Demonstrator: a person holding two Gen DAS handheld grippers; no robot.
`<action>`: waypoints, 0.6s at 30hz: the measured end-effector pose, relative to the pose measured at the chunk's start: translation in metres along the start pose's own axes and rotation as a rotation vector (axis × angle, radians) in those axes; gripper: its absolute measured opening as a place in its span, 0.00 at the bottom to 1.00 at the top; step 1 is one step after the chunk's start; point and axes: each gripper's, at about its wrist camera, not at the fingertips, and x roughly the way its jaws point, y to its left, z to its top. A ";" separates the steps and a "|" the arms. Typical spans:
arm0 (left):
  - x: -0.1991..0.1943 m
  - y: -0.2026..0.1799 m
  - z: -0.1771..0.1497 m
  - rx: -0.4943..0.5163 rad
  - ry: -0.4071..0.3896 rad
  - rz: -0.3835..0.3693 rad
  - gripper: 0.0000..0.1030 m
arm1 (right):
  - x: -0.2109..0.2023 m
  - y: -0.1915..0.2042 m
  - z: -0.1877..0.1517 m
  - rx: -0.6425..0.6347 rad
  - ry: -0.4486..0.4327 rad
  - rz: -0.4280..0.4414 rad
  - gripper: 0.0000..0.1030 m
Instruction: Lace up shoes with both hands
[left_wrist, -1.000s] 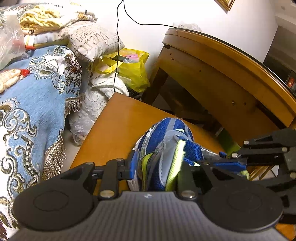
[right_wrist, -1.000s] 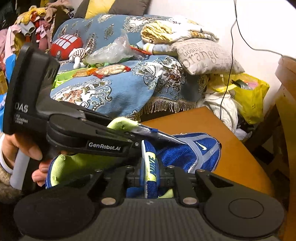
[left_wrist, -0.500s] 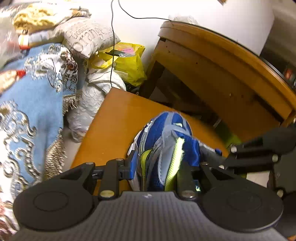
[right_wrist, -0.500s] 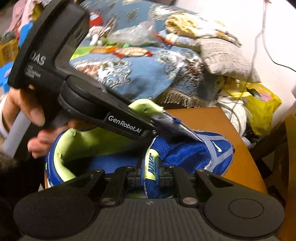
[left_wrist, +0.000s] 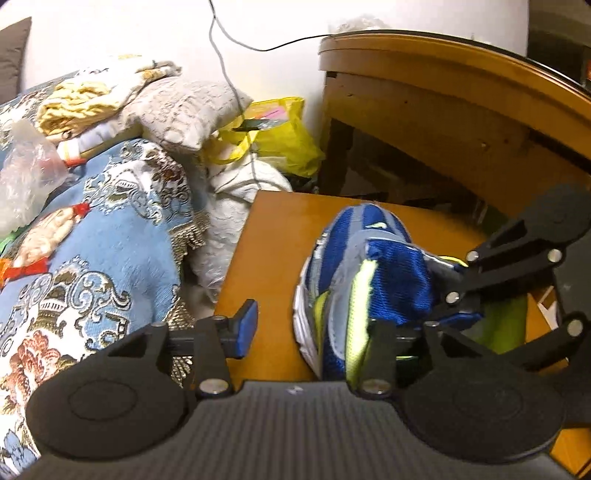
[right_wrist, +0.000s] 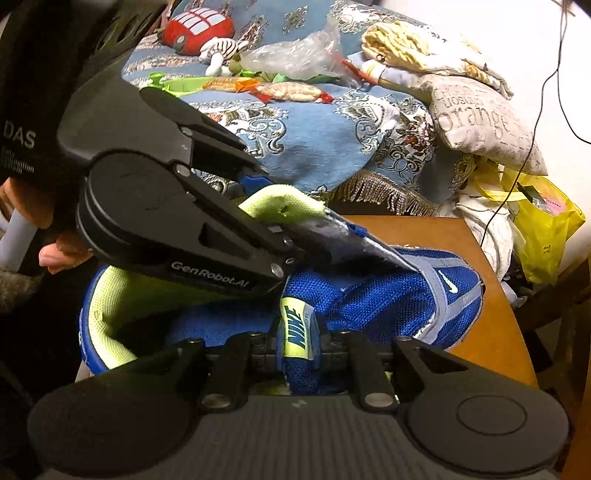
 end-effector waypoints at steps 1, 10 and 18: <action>0.001 0.002 0.001 -0.012 0.008 -0.003 0.48 | 0.000 -0.002 0.000 0.013 -0.005 0.003 0.17; -0.001 0.007 0.011 0.013 0.120 -0.015 0.50 | -0.004 -0.001 -0.002 0.007 -0.043 0.016 0.19; -0.027 -0.036 0.043 0.264 0.111 -0.082 0.50 | -0.003 -0.005 0.000 0.027 -0.038 0.060 0.21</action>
